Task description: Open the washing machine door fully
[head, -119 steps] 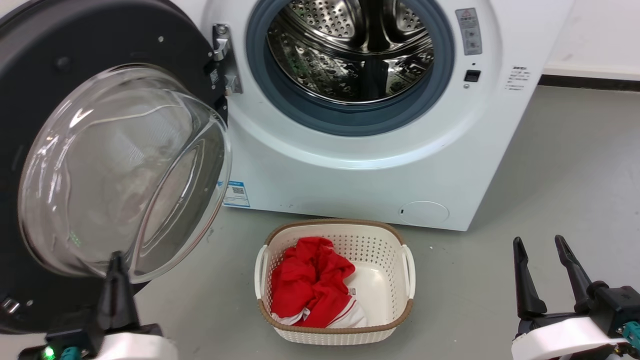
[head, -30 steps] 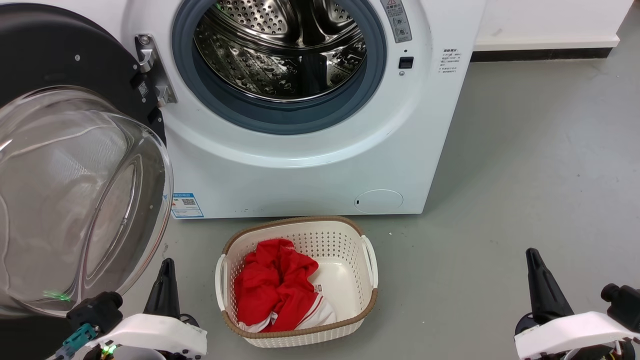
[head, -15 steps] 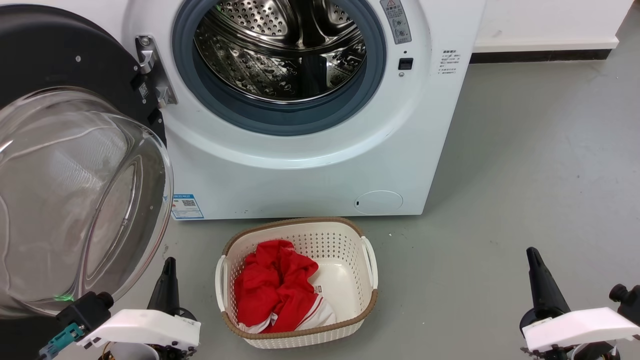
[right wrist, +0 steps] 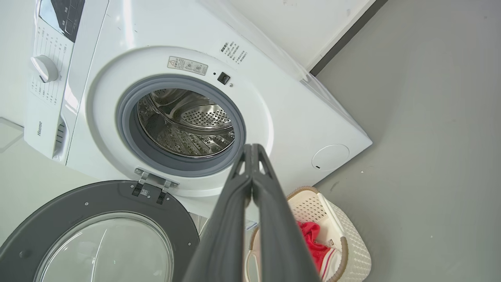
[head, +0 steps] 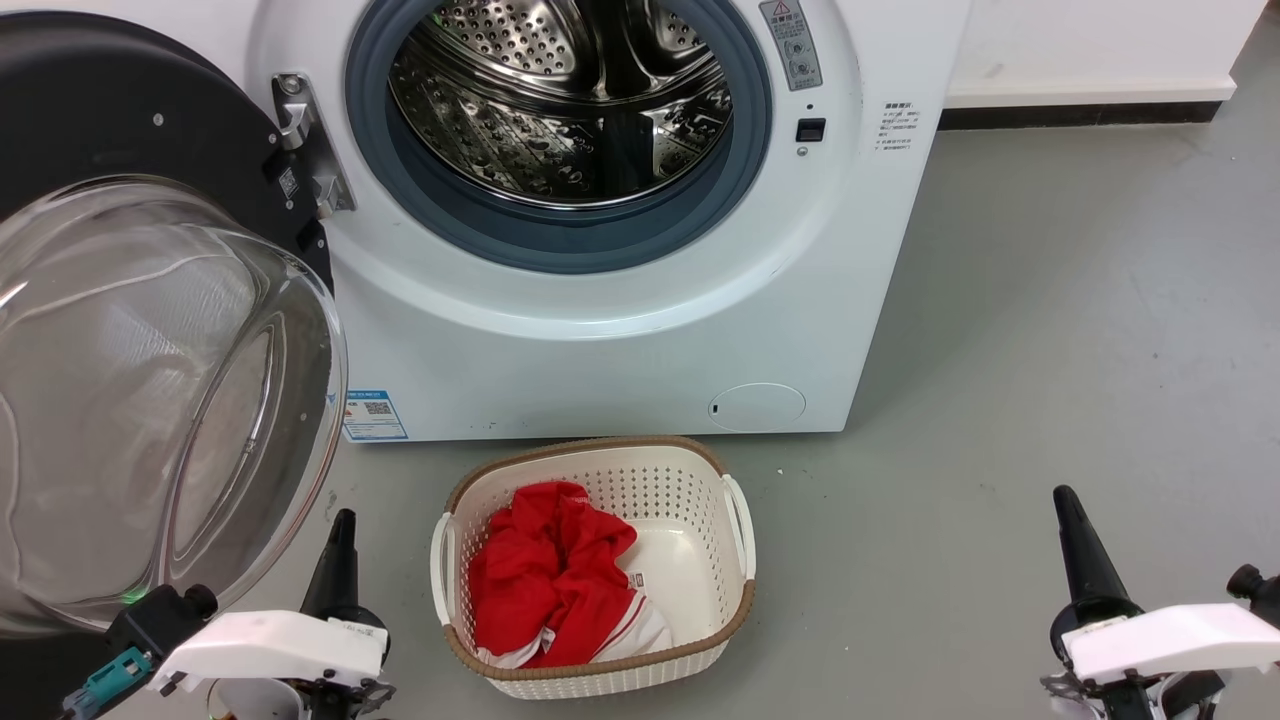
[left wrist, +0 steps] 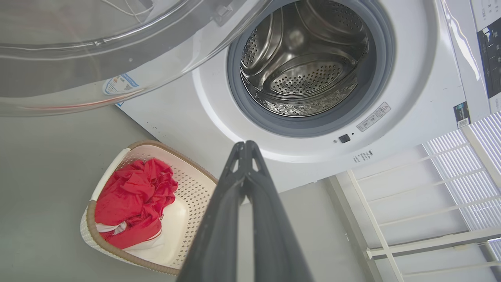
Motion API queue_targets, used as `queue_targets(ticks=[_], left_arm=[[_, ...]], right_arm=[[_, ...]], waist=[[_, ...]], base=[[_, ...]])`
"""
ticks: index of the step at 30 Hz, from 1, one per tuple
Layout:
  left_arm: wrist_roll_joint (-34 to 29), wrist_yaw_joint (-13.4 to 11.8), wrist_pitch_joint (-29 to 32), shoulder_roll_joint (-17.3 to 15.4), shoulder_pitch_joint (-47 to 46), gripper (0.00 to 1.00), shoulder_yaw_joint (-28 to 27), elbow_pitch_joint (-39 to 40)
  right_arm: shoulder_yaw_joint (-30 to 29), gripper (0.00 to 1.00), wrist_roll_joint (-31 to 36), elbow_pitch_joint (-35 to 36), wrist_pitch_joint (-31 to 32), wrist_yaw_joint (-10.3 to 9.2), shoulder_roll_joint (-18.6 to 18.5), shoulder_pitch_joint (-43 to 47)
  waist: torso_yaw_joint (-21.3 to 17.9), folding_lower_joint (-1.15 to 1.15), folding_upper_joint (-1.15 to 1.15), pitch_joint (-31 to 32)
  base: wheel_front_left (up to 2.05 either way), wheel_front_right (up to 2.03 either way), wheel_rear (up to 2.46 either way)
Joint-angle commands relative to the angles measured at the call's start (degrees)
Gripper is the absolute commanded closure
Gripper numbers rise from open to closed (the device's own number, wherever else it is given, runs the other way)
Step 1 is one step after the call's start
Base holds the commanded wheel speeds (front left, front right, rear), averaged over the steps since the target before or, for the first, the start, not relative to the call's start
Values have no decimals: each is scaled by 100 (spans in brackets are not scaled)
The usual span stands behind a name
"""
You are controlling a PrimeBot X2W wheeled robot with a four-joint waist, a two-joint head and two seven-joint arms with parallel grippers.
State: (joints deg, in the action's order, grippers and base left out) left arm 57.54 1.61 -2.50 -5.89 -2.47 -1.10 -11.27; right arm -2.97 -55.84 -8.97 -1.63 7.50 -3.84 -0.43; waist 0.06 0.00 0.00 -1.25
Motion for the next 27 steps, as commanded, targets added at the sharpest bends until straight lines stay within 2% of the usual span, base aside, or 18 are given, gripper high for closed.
queue_targets(ticks=[1, 27], left_arm=[[159, 56, 36, 2, -129, 100, -55, 30], [1581, 295, 417, 136, -258, 100, -269, -102]], right_arm=[[-16, 100, -183, 30, 29, 0, -47, -166], [-92, 100, -1729, -198, 314, -1, -44, -358]], waist=[[0, 0, 0, 2], [-2, 0, 0, 39]], base=[[0, 0, 0], [0, 0, 0]])
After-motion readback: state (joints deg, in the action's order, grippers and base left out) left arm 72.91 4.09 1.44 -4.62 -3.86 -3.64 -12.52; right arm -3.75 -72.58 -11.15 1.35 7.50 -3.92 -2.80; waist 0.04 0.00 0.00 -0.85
